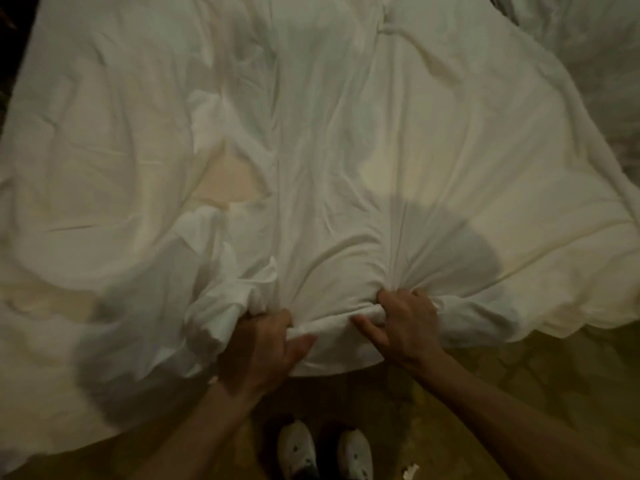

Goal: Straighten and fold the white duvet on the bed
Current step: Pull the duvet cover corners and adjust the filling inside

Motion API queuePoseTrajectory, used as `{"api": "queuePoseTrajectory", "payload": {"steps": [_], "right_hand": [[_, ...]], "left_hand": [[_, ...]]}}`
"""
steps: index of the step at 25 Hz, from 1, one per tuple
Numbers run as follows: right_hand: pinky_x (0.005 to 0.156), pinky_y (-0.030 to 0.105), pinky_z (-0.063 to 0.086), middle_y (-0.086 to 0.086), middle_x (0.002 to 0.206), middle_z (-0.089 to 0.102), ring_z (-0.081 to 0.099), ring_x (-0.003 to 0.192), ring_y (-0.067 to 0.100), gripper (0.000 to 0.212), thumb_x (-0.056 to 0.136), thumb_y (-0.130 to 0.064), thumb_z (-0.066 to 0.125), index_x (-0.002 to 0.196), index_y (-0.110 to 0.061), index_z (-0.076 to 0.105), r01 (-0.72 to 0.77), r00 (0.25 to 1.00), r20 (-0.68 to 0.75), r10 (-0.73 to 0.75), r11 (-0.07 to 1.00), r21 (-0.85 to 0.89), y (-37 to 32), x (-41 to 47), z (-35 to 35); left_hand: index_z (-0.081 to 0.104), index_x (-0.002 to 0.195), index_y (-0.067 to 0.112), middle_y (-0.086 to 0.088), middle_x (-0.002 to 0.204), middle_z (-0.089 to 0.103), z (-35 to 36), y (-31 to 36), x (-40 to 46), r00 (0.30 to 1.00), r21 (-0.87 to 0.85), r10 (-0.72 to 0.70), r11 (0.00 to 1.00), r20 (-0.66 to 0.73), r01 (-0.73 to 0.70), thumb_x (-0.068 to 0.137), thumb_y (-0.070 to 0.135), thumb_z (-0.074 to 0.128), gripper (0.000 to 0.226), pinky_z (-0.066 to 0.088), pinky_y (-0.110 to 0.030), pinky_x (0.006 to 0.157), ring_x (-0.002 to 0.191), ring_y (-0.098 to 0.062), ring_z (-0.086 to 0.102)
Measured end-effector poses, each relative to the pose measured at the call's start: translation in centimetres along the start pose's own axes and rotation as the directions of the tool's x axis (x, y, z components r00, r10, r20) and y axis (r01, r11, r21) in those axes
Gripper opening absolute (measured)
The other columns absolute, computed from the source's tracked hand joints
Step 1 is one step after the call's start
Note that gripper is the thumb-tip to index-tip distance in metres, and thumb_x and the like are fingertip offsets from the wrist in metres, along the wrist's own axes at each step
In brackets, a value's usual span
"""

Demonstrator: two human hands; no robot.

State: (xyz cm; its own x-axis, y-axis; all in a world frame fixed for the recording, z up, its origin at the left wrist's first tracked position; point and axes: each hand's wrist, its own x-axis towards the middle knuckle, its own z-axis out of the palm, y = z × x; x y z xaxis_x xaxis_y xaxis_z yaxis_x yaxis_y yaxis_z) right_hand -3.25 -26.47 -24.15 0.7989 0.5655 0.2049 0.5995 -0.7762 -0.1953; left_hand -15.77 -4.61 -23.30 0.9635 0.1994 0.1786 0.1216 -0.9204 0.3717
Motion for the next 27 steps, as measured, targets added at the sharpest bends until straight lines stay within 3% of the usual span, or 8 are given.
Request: {"api": "queuePoseTrajectory", "payload": {"steps": [3, 5, 8, 11, 14, 17, 22, 27], "right_hand": [[0.076, 0.041, 0.037, 0.005, 0.079, 0.061, 0.057, 0.075, 0.028, 0.077, 0.089, -0.084, 0.024, 0.08, -0.015, 0.057, -0.019, 1.0, 0.015, 0.018, 0.995, 0.095, -1.5, 0.0, -0.3], [0.081, 0.041, 0.036, 0.009, 0.094, 0.059, 0.054, 0.088, 0.029, 0.079, 0.087, -0.084, 0.032, 0.092, -0.01, 0.06, 0.018, 0.999, -0.052, -0.009, 0.983, 0.181, -4.0, 0.0, -0.5], [0.093, 0.042, 0.037, 0.016, 0.117, 0.057, 0.052, 0.107, 0.032, 0.087, 0.087, -0.081, 0.037, 0.115, -0.002, 0.061, 0.12, 0.99, -0.11, -0.091, 0.951, 0.286, -9.3, 0.5, -1.1], [0.106, 0.051, 0.038, 0.019, 0.135, 0.053, 0.05, 0.124, 0.037, 0.093, 0.088, -0.079, 0.039, 0.133, 0.001, 0.052, 0.194, 0.979, -0.133, -0.156, 0.913, 0.36, -14.9, 1.9, -1.6], [0.114, 0.06, 0.031, 0.022, 0.15, 0.045, 0.039, 0.141, 0.038, 0.097, 0.088, -0.077, 0.041, 0.145, 0.001, 0.041, 0.303, 0.952, -0.158, -0.263, 0.88, 0.366, -21.3, 3.5, -1.9], [0.119, 0.06, 0.024, 0.023, 0.151, 0.043, 0.035, 0.145, 0.037, 0.097, 0.089, -0.077, 0.039, 0.146, 0.001, 0.04, 0.373, 0.928, -0.145, -0.344, 0.857, 0.356, -27.6, 4.7, -0.8], [0.12, 0.056, 0.023, 0.017, 0.142, 0.052, 0.045, 0.136, 0.036, 0.099, 0.087, -0.083, 0.03, 0.14, -0.002, 0.052, 0.313, 0.944, 0.048, -0.325, 0.934, 0.172, -33.2, 6.0, 5.3], [0.095, 0.046, 0.039, 0.004, 0.099, 0.064, 0.056, 0.094, 0.026, 0.078, 0.088, -0.083, 0.03, 0.099, -0.013, 0.063, 0.235, 0.968, 0.08, -0.237, 0.972, 0.029, -34.2, 7.2, 8.2]], "left_hand": [[0.066, 0.1, 0.016, -0.003, 0.093, 0.067, -1.6, -0.3, -2.3, 0.996, -0.032, -0.069, 0.997, 0.064, 0.071, 0.095, 0.07, 0.021, 0.07, 0.051, -0.032, 0.067, 0.086, -0.024, 0.064], [0.061, 0.118, 0.014, -0.008, 0.112, 0.066, -4.2, -1.3, -3.7, 1.0, 0.023, 0.0, 1.0, -0.003, 0.001, 0.096, 0.067, 0.027, 0.066, 0.051, -0.037, 0.081, 0.103, -0.026, 0.059], [0.053, 0.126, 0.011, -0.019, 0.119, 0.063, -9.3, -3.5, -4.7, 0.972, 0.123, 0.135, 0.986, -0.191, -0.113, 0.097, 0.055, 0.038, 0.055, 0.045, -0.046, 0.093, 0.11, -0.037, 0.057], [0.051, 0.132, 0.003, -0.026, 0.129, 0.056, -13.9, -8.3, -5.7, 0.957, 0.225, 0.045, 0.974, -0.285, 0.021, 0.098, 0.052, 0.034, 0.062, 0.037, -0.054, 0.101, 0.12, -0.042, 0.049], [0.044, 0.141, -0.001, -0.026, 0.14, 0.046, -16.1, -14.4, -7.9, 0.969, 0.233, -0.113, 0.958, -0.219, 0.165, 0.098, 0.058, 0.028, 0.075, 0.035, -0.056, 0.104, 0.125, -0.044, 0.045], [0.04, 0.147, 0.002, -0.027, 0.146, 0.041, -15.5, -18.7, -9.8, 0.986, 0.274, -0.127, 0.949, -0.112, 0.153, 0.095, 0.067, 0.027, 0.085, 0.035, -0.057, 0.107, 0.131, -0.046, 0.042], [0.05, 0.138, -0.002, -0.025, 0.136, 0.053, -12.3, -25.2, -9.5, 0.974, 0.244, -0.202, 0.944, -0.1, 0.22, 0.089, 0.077, 0.025, 0.097, 0.031, -0.056, 0.111, 0.124, -0.039, 0.047], [0.065, 0.092, 0.008, -0.014, 0.083, 0.067, -10.8, -28.7, -5.8, 0.99, 0.255, -0.144, 0.956, -0.015, 0.143, 0.091, 0.075, 0.021, 0.08, 0.047, -0.043, 0.072, 0.073, -0.033, 0.062]]}}
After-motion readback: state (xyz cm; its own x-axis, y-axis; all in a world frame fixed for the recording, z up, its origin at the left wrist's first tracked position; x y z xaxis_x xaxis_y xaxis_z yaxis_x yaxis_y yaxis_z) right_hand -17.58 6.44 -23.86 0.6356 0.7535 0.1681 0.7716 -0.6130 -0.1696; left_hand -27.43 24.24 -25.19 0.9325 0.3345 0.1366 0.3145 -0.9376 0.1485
